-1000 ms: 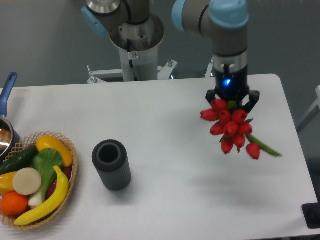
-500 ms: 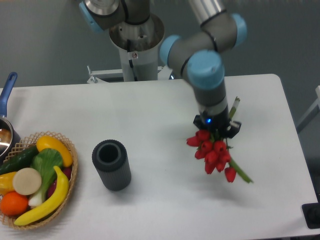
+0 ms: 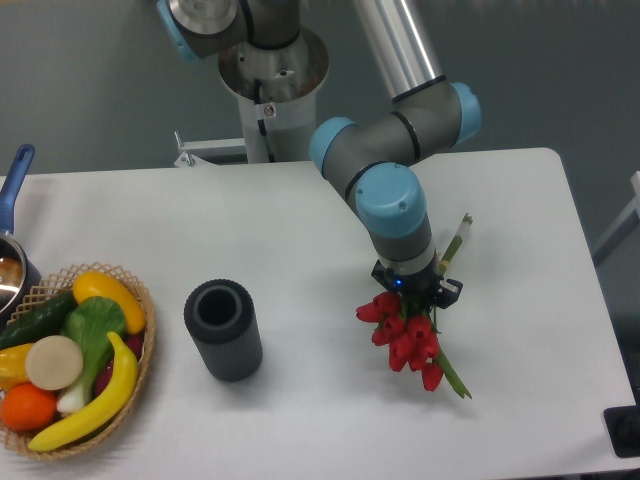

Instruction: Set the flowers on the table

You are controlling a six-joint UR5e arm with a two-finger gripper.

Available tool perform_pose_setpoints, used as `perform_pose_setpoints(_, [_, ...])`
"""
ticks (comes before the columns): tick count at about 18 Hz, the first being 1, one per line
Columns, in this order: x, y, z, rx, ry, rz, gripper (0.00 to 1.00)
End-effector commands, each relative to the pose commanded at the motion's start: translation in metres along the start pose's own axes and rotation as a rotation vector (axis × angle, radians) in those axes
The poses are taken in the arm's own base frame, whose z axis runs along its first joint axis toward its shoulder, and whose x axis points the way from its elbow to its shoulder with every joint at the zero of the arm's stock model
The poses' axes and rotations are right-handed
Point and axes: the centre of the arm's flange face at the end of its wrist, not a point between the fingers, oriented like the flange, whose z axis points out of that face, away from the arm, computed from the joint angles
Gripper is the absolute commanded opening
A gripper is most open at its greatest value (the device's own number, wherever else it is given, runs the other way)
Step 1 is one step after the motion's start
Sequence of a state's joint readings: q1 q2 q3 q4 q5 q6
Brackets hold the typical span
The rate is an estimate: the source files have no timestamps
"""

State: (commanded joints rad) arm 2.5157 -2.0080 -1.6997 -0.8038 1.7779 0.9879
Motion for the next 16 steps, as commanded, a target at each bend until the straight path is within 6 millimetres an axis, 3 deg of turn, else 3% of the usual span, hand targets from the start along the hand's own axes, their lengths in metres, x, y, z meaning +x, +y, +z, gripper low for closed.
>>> perform_pose_setpoints(1, [-0.004,0.000,-0.005,0.007,-0.009,0.007,1.00])
perform_pose_setpoints(8, [-0.050,0.021,-0.074,0.187,-0.048,-0.063,1.00])
perform_pose_setpoints(11, [-0.073,0.050,-0.103,0.271,-0.053,-0.119,1.00])
perform_pose_setpoints(14, [-0.089,0.076,-0.114,0.352,-0.010,-0.135,1.00])
perform_pose_setpoints(16, [-0.092,0.092,-0.113,0.336,0.020,-0.038,1.00])
